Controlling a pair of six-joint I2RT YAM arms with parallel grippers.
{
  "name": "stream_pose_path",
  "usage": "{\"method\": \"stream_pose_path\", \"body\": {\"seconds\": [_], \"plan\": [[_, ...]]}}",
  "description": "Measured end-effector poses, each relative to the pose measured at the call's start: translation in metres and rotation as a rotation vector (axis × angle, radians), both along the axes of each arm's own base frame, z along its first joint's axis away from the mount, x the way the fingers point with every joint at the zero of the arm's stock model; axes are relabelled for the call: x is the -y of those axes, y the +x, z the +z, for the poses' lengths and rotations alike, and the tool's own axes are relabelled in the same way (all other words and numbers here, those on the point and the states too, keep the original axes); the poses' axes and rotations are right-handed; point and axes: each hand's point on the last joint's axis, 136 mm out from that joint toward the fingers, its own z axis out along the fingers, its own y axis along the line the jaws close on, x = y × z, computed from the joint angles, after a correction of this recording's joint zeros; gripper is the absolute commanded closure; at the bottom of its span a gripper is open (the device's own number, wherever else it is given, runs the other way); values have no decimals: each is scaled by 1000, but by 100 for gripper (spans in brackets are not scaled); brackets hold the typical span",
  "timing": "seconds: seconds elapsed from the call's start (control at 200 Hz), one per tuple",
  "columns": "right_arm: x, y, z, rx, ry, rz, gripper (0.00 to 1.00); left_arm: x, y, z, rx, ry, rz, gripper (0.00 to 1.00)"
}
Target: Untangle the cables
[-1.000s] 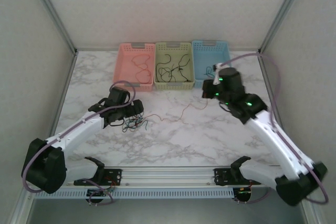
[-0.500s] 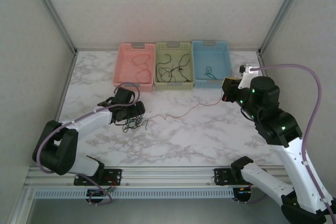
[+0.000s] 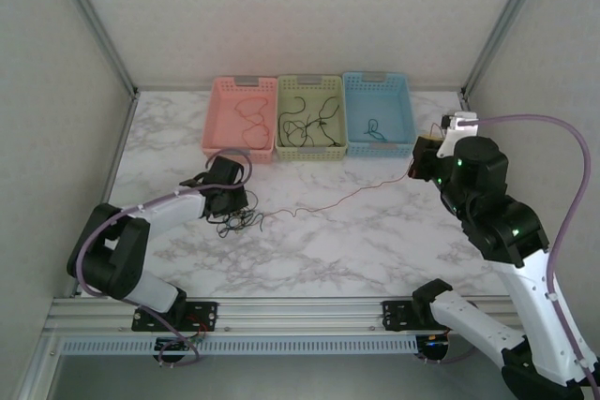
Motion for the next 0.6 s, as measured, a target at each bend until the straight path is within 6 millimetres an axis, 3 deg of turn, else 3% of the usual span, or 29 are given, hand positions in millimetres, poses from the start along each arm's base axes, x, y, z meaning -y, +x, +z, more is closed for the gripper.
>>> {"method": "stream_pose_path", "body": {"seconds": [0.02,0.05,0.13,0.205,0.305,0.375,0.485,0.601], "plan": [[1,1,-3,-5,-2,-10,100,-1,0,2,2,4,-2,100],[2,4,-11,-24,-8,-21,91,-1,1,5,8,7,-2,100],[1,12,-47,-113,-31,-44,55,-2,3,19,34,10,-3,100],[-3,20,-93,-235,-70,-52,43,-4,4,37,70,12,-3,100],[-14,23,-154,-406,-110,-27,38,-6,6,64,125,7,-7,100],[-22,18,-177,-475,-110,13,38,-8,7,82,162,4,-8,100],[-46,14,-183,-499,-39,131,38,-9,4,106,201,-6,-17,100],[-91,15,-186,-502,27,312,37,-11,0,131,238,-13,-28,100]]}}
